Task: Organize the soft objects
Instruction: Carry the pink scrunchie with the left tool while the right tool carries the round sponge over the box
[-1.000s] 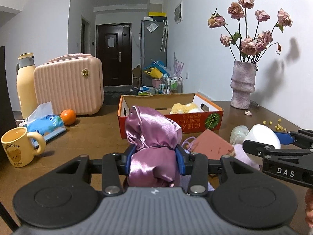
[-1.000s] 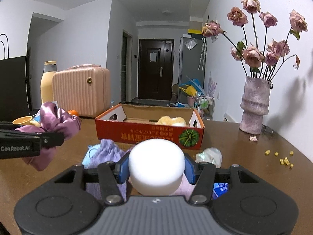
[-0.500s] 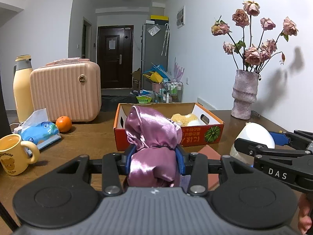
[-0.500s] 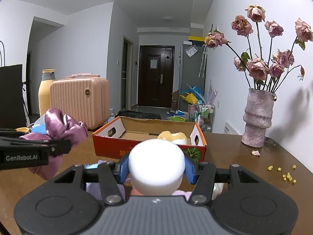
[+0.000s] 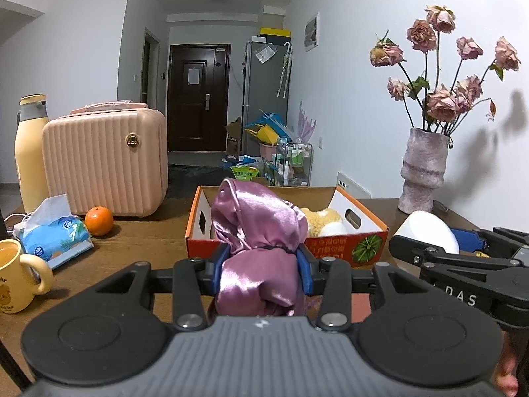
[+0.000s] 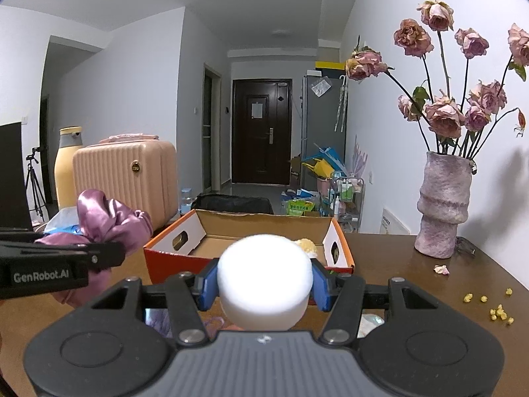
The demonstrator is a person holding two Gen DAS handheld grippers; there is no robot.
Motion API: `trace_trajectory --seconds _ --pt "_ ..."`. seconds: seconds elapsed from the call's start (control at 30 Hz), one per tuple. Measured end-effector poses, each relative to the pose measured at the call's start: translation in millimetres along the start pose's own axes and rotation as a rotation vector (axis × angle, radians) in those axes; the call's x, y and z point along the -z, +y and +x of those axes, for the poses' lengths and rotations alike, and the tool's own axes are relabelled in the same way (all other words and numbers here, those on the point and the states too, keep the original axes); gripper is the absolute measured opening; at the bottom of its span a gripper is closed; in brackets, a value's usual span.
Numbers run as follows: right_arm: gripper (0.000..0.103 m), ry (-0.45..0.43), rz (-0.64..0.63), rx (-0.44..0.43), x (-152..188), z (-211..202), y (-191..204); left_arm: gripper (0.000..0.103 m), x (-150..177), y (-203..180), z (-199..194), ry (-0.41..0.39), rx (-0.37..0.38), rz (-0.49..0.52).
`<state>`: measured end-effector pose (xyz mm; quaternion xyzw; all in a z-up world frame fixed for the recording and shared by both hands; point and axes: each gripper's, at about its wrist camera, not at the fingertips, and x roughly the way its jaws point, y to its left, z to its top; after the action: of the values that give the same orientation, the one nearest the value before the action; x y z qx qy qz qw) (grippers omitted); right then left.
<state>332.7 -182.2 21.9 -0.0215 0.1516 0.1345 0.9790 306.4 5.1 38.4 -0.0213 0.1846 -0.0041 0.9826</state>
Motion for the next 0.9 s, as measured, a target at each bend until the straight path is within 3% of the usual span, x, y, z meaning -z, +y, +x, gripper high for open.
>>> trace_trajectory --seconds 0.9 --pt "0.055 0.017 0.005 -0.028 -45.9 81.6 -8.7 0.043 -38.5 15.4 71.9 -0.013 -0.027 -0.081"
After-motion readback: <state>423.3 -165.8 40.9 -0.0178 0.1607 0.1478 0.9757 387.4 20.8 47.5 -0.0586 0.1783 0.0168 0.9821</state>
